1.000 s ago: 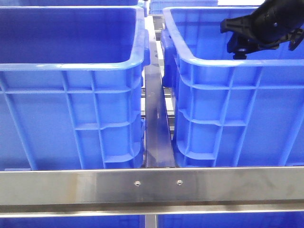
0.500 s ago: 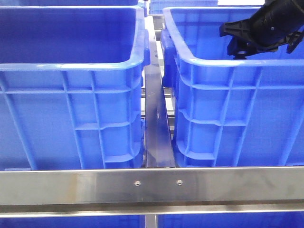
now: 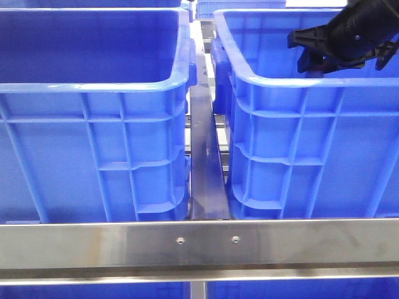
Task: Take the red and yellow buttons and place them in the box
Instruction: 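Move the red button into the empty bin and lower it, then open the right gripper to drop the red button, then lift, then lower the left gripper onto a yellow-capped button in the button bin, then grasp the yellow button with the left gripper and lift toward right gripper, then grasp the yellow button with the right gripper, open the left gripper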
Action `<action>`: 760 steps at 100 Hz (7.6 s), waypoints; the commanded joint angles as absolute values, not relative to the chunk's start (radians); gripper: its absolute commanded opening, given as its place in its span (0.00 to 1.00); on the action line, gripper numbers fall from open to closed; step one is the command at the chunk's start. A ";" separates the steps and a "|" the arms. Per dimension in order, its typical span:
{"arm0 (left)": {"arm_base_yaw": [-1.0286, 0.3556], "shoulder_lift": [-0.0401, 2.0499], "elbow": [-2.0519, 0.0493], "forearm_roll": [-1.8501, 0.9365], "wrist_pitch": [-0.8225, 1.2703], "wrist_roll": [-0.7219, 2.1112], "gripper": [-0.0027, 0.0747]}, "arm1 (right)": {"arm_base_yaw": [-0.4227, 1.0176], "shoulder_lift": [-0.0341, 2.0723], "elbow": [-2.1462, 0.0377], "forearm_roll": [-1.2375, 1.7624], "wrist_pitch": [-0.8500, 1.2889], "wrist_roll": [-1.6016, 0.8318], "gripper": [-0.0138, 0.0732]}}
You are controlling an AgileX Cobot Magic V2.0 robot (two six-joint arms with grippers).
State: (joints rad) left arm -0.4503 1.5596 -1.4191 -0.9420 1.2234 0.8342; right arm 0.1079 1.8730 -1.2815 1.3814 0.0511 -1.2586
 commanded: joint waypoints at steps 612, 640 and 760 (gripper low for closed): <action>-0.463 1.479 -1.501 -0.768 1.092 0.658 0.22 | 0.093 1.109 -0.729 1.788 0.782 -1.263 0.84; -0.463 1.479 -1.501 -0.771 1.106 0.658 0.22 | 0.126 1.275 -0.768 1.918 0.982 -1.210 0.84; -0.463 1.479 -1.512 -0.777 1.153 0.658 0.85 | 0.138 1.390 -0.967 1.904 0.979 -1.199 0.40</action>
State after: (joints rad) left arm -0.4546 1.5132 -1.4754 -0.7145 1.1485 0.6589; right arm 0.2037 1.4258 -0.9172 1.7704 0.9330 -1.1893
